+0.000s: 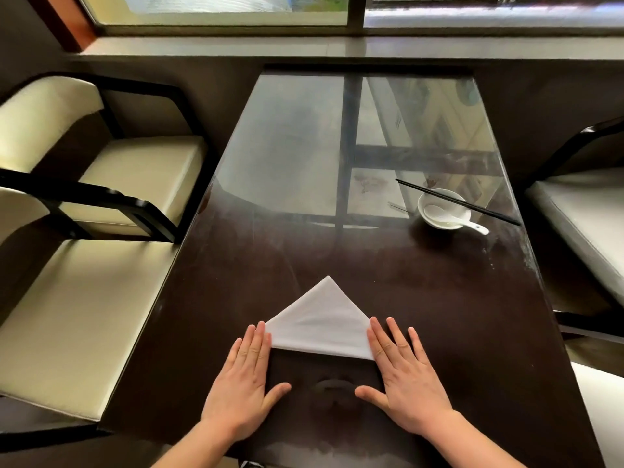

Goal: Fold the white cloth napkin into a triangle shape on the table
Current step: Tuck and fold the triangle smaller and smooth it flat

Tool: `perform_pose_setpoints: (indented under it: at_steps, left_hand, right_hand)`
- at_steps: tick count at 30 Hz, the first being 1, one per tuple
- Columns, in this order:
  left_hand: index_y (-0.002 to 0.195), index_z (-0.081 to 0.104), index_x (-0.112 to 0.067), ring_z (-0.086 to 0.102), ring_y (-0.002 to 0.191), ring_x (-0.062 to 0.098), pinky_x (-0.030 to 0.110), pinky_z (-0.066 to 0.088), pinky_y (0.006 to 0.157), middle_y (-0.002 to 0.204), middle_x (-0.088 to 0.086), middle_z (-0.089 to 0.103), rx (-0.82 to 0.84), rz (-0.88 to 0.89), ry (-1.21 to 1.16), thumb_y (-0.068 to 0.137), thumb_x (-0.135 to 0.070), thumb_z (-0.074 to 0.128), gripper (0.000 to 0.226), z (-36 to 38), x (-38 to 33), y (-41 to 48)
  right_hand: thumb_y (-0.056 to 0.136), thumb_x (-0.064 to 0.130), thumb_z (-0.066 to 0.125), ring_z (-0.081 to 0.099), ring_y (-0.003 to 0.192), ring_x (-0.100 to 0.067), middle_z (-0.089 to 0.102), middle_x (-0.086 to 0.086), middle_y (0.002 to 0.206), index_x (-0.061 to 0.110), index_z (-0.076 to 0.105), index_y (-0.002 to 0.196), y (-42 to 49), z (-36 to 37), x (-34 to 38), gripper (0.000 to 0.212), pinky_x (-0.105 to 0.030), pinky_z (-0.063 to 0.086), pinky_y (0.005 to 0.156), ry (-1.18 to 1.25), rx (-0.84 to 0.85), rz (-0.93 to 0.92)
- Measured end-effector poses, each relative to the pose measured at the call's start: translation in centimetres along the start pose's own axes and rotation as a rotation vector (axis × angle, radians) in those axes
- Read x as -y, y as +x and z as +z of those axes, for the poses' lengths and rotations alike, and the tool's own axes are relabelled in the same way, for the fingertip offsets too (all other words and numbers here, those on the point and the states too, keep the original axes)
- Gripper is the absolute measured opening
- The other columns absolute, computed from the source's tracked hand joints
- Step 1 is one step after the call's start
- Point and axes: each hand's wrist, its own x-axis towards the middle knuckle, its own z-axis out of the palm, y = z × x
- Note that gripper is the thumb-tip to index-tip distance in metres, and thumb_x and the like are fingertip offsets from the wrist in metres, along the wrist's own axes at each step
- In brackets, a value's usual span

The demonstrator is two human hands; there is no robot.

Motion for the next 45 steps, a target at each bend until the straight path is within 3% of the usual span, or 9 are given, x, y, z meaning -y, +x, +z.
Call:
perform_pose_setpoints:
  at_steps: [6, 10, 13, 15, 19, 33, 37, 42, 45]
  left_hand:
    - [0.152, 0.025, -0.001, 0.015, 0.151, 0.026, 0.043, 0.017, 0.114, 0.163, 0.016, 0.017, 0.014, -0.038, -0.017, 0.093, -0.072, 0.030, 0.092, -0.1, -0.4, 0.1]
    - [0.152, 0.024, 0.000, 0.015, 0.151, 0.027, 0.044, 0.017, 0.115, 0.163, 0.016, 0.015, -0.005, -0.021, -0.022, 0.094, -0.072, 0.025, 0.093, 0.2, 0.0, 0.1]
    - [0.152, 0.024, 0.000, 0.013, 0.151, 0.027, 0.044, 0.016, 0.115, 0.163, 0.017, 0.016, -0.023, -0.007, -0.015, 0.094, -0.071, 0.026, 0.092, 0.4, 0.1, 0.1]
    - [0.152, 0.024, -0.001, 0.013, 0.151, 0.026, 0.043, 0.015, 0.116, 0.163, 0.016, 0.016, -0.019, -0.009, -0.020, 0.094, -0.072, 0.026, 0.092, 0.5, 0.0, 0.1]
    - [0.152, 0.025, -0.001, 0.013, 0.151, 0.027, 0.044, 0.016, 0.117, 0.163, 0.016, 0.016, -0.018, -0.012, -0.015, 0.093, -0.072, 0.025, 0.092, 0.6, -0.2, 0.1]
    - [0.153, 0.028, -0.006, 0.014, 0.151, 0.025, 0.049, 0.018, 0.114, 0.163, 0.013, 0.021, -0.029, -0.043, -0.074, 0.090, -0.070, 0.034, 0.090, -1.2, -1.2, 0.7]
    - [0.156, 0.016, -0.012, 0.006, 0.152, 0.025, 0.045, 0.010, 0.116, 0.165, 0.007, 0.008, -0.064, 0.085, -0.141, 0.097, -0.065, 0.027, 0.081, -3.5, -4.2, 5.1]
    - [0.154, -0.013, -0.015, -0.027, 0.147, 0.017, 0.039, -0.011, 0.119, 0.161, 0.001, -0.025, 0.032, 0.097, -0.145, 0.092, -0.068, -0.002, 0.082, -3.4, -4.9, 9.6]
    - [0.156, 0.011, -0.011, -0.002, 0.152, 0.022, 0.040, 0.002, 0.118, 0.165, 0.005, 0.002, -0.006, 0.037, -0.077, 0.097, -0.068, 0.011, 0.082, -2.1, -2.1, 8.0]
  right_hand:
    - [0.086, 0.084, 0.030, 0.015, 0.153, -0.031, 0.019, -0.004, 0.166, 0.012, 0.030, 0.155, 0.0, -1.6, 2.6, 0.100, -0.060, 0.016, 0.116, 0.006, -0.017, 0.034]
    - [0.083, 0.087, 0.026, 0.020, 0.152, -0.029, 0.024, -0.005, 0.165, 0.011, 0.035, 0.153, 2.1, -1.8, 10.2, 0.104, -0.056, 0.014, 0.115, 0.102, 0.035, -0.147]
    - [0.085, 0.087, 0.019, -0.003, 0.154, -0.023, 0.000, -0.001, 0.167, 0.015, 0.019, 0.157, 3.5, -0.8, 12.3, 0.102, -0.052, -0.006, 0.118, 0.112, 0.062, -0.221]
    - [0.086, 0.086, 0.019, -0.006, 0.154, -0.021, -0.001, -0.002, 0.167, 0.013, 0.017, 0.157, 3.1, -0.4, 11.0, 0.102, -0.049, -0.005, 0.118, 0.085, 0.027, -0.222]
    - [0.086, 0.085, 0.030, 0.023, 0.151, -0.026, 0.028, -0.007, 0.163, 0.009, 0.038, 0.151, 0.4, 0.0, 6.4, 0.100, -0.048, 0.017, 0.114, 0.056, 0.056, -0.152]
    - [0.091, 0.077, 0.034, 0.019, 0.152, -0.018, 0.023, -0.004, 0.165, 0.010, 0.032, 0.154, -4.4, 0.3, -0.6, 0.092, -0.050, 0.019, 0.116, -0.003, -0.013, 0.098]
    - [0.091, 0.077, 0.034, 0.020, 0.151, -0.019, 0.026, -0.005, 0.164, 0.009, 0.033, 0.153, -4.3, 0.8, -0.8, 0.092, -0.049, 0.018, 0.117, -0.014, -0.039, 0.080]
    - [0.090, 0.077, 0.033, 0.025, 0.149, -0.021, 0.032, -0.007, 0.162, 0.007, 0.038, 0.150, -3.8, 1.4, -0.9, 0.093, -0.048, 0.015, 0.118, -0.035, -0.077, 0.061]
    - [0.089, 0.078, 0.035, 0.025, 0.149, -0.021, 0.033, -0.007, 0.161, 0.007, 0.040, 0.149, -3.8, 1.7, -1.0, 0.093, -0.049, 0.020, 0.116, -0.025, -0.083, 0.067]
